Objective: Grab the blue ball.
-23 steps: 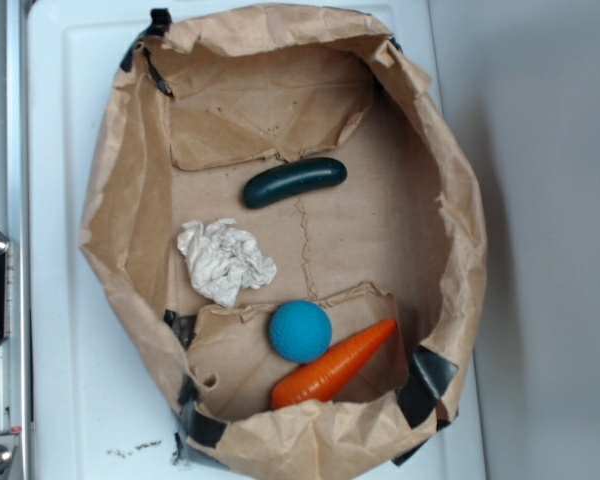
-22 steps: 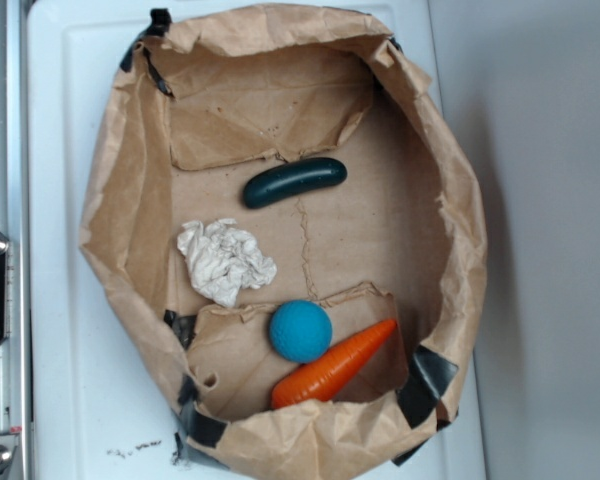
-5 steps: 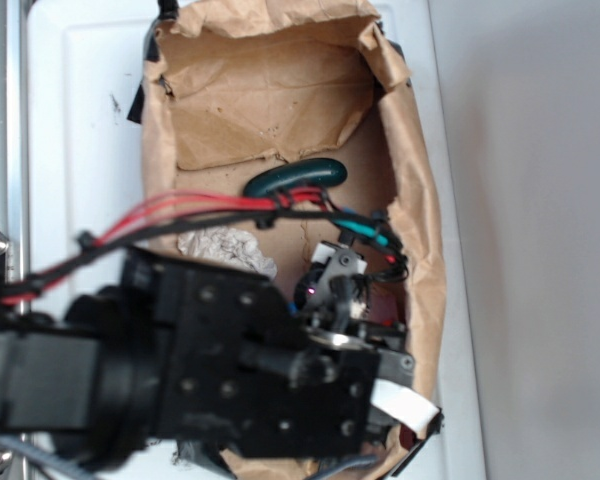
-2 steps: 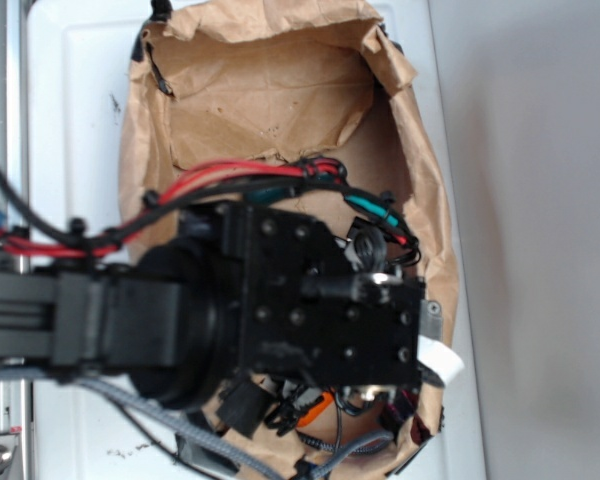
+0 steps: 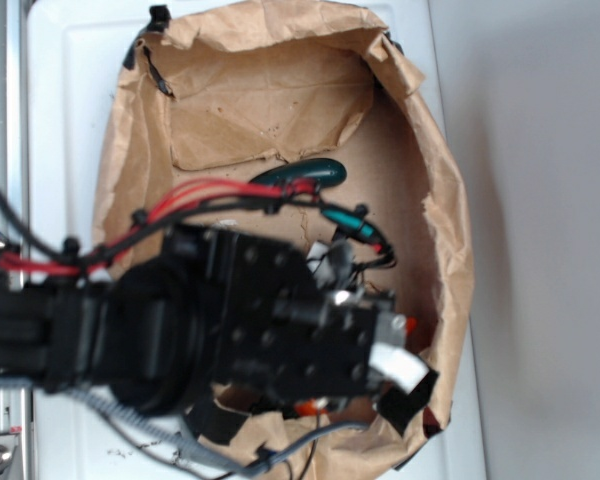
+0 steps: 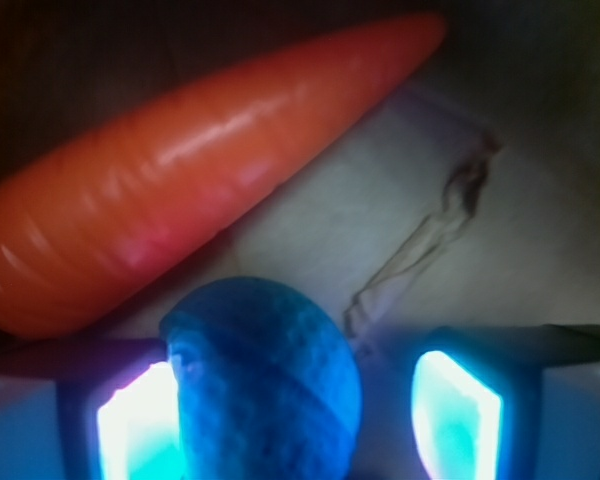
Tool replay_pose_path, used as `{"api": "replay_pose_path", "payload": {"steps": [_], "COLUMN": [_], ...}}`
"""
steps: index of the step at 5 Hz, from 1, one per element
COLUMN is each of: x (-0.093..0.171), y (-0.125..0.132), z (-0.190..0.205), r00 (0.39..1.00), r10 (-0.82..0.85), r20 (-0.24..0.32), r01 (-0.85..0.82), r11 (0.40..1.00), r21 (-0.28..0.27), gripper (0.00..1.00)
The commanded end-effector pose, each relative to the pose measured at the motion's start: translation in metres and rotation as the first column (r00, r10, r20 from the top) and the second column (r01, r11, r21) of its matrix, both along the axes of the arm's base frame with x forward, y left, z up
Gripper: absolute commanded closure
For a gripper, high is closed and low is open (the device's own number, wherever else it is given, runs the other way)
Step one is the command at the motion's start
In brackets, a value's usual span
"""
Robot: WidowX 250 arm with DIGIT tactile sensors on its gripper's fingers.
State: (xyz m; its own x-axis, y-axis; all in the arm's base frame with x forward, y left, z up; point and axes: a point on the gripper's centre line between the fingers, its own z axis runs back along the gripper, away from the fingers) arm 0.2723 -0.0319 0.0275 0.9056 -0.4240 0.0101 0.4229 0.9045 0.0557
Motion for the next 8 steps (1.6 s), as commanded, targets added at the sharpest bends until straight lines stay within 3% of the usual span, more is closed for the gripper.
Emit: {"api": "replay_pose_path", "payload": {"steps": [1, 2, 4, 5, 6, 7, 8], "x": [0.009, 0.016, 0.016, 0.008, -0.008, -0.029, -0.04], "y": [0.001, 0.005, 0.026, 0.024, 0.038, 0.069, 0.079], "z": [0.031, 0.059, 0.12, 0.146, 0.173, 0.189, 0.191], "r00": [0.998, 0.992, 0.965, 0.942, 0.909, 0.846, 0.83], "r10": [0.035, 0.112, 0.242, 0.307, 0.397, 0.502, 0.522], "r20": [0.052, 0.066, 0.103, 0.133, 0.125, 0.177, 0.199], "r01": [-0.033, -0.11, -0.235, -0.31, -0.405, -0.517, -0.537], "r11": [0.999, 0.993, 0.969, 0.951, 0.914, 0.855, 0.843], "r21": [-0.042, -0.031, -0.074, 0.0, 0.043, 0.043, 0.026], "gripper": [1.0, 1.0, 1.0, 1.0, 1.0, 1.0, 1.0]}}
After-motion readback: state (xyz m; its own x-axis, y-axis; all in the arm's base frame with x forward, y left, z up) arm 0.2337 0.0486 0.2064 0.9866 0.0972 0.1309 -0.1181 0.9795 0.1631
